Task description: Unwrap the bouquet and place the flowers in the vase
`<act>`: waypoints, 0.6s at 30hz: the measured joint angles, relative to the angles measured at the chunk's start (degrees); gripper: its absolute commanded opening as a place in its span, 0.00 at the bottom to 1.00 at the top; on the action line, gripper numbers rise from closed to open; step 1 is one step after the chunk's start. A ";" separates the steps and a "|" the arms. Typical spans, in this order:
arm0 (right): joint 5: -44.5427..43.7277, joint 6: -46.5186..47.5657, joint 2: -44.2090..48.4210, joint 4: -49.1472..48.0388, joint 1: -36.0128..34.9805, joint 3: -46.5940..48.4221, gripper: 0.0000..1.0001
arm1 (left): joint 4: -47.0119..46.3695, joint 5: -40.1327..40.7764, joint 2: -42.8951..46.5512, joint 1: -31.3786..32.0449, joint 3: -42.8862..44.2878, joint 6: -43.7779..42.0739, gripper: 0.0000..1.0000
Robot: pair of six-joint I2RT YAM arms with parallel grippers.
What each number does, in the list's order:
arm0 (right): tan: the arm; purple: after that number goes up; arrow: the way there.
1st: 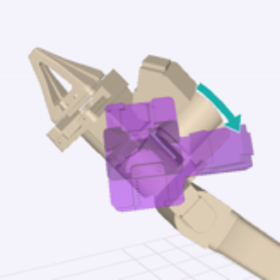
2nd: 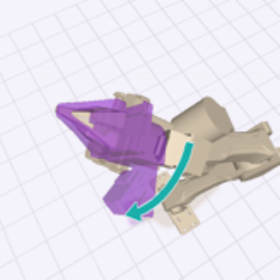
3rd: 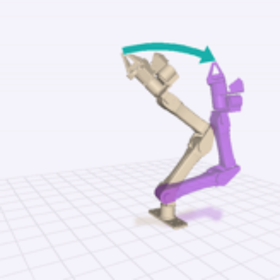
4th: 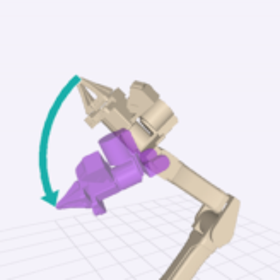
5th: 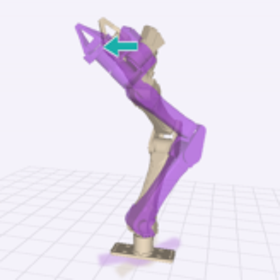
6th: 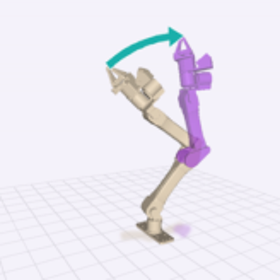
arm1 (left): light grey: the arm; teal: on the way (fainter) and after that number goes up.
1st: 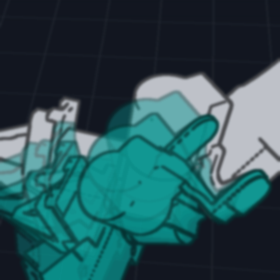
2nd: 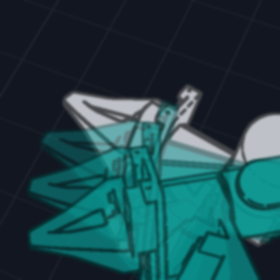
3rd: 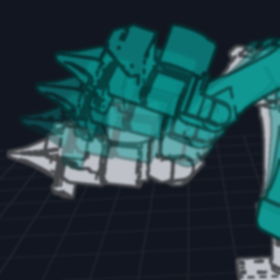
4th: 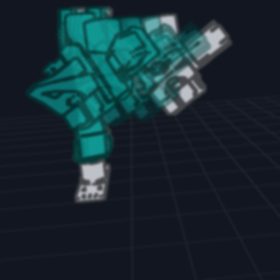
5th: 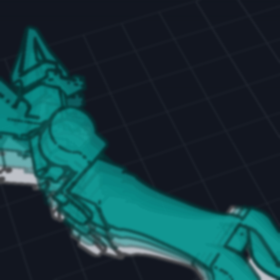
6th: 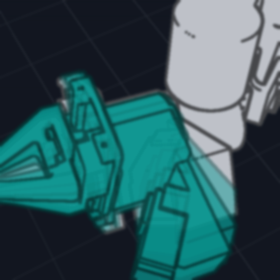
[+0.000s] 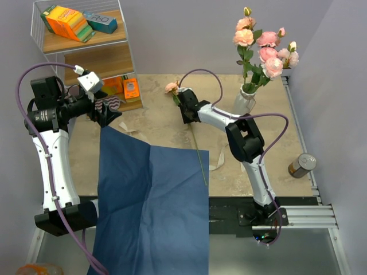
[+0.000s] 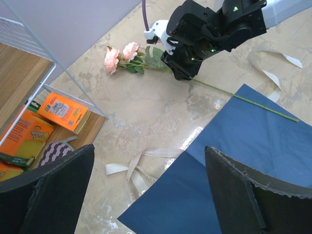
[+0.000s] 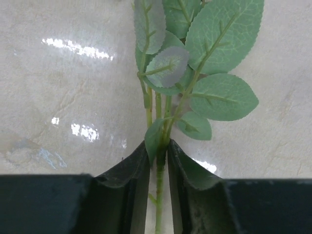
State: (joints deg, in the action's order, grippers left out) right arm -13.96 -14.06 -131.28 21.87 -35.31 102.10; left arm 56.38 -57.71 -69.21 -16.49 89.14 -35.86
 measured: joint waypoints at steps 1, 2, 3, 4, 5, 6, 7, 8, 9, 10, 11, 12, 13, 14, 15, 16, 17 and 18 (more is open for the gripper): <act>0.07 0.07 -0.66 0.46 0.02 1.16 0.08 | 0.00 0.02 0.00 0.00 0.00 -0.02 0.99; 0.22 0.13 -1.44 0.81 0.00 2.40 0.04 | 0.00 0.02 0.00 0.00 0.00 0.00 0.99; 0.28 0.20 -2.21 1.03 0.02 3.67 0.00 | 0.00 0.02 0.00 0.00 0.00 -0.02 0.99; 0.42 0.15 -2.80 1.14 0.02 4.74 0.00 | 0.00 0.04 0.00 0.00 0.00 -0.02 0.99; 0.61 0.11 -3.21 1.22 0.02 5.35 0.00 | 0.02 0.04 0.00 0.00 0.00 -0.04 0.99; 0.87 0.09 -3.41 1.29 0.02 5.81 0.00 | 0.04 0.04 0.00 0.00 0.00 -0.22 0.99; 1.27 0.04 -3.45 1.33 0.07 5.88 0.00 | 0.04 0.02 0.00 0.00 0.00 -0.28 0.99; 1.55 -0.04 -3.45 1.36 0.07 5.88 0.00 | 0.07 0.02 0.00 0.00 0.00 -0.37 0.99; 1.73 -0.13 -3.43 1.40 0.13 5.90 0.00 | 0.07 0.02 0.00 0.00 0.00 -0.39 0.99; 1.75 -0.26 -3.39 1.40 0.13 5.92 0.00 | 0.07 0.02 0.00 0.00 0.00 -0.39 0.99; 1.55 -0.42 -3.34 1.53 0.13 6.01 0.00 | 0.04 0.02 0.00 0.00 0.00 -0.33 0.99; 1.25 -0.55 -3.34 1.84 0.13 6.21 0.00 | 0.02 0.00 -0.02 0.00 0.00 -0.24 0.99; 0.85 -0.72 -3.19 2.05 0.13 6.36 0.00 | -0.04 -0.07 -0.02 0.00 0.00 -0.15 0.99; 0.33 -0.90 -2.93 2.23 0.13 6.56 0.00 | -0.17 -0.17 -0.04 0.00 0.00 0.22 0.99; -0.22 -1.01 -2.47 2.29 0.11 6.75 0.00 | -0.28 -0.28 -0.04 0.00 0.00 0.31 0.99; -0.57 -1.11 -1.77 2.29 0.09 7.04 0.00 | -0.37 -0.50 -0.09 0.00 0.00 0.55 0.99; -1.03 -1.20 -0.50 2.38 0.09 7.58 0.00 | -0.52 -0.66 -0.11 0.00 0.00 0.79 0.99; -1.42 -1.25 0.66 2.36 0.09 8.04 0.00 | -0.63 -0.76 -0.11 0.00 0.00 0.92 0.99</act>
State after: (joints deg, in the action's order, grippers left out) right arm -15.38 -15.31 -130.63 24.23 -35.22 110.15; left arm 55.75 -58.48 -69.32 -16.49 89.14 -34.94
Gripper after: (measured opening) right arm 0.034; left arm 0.992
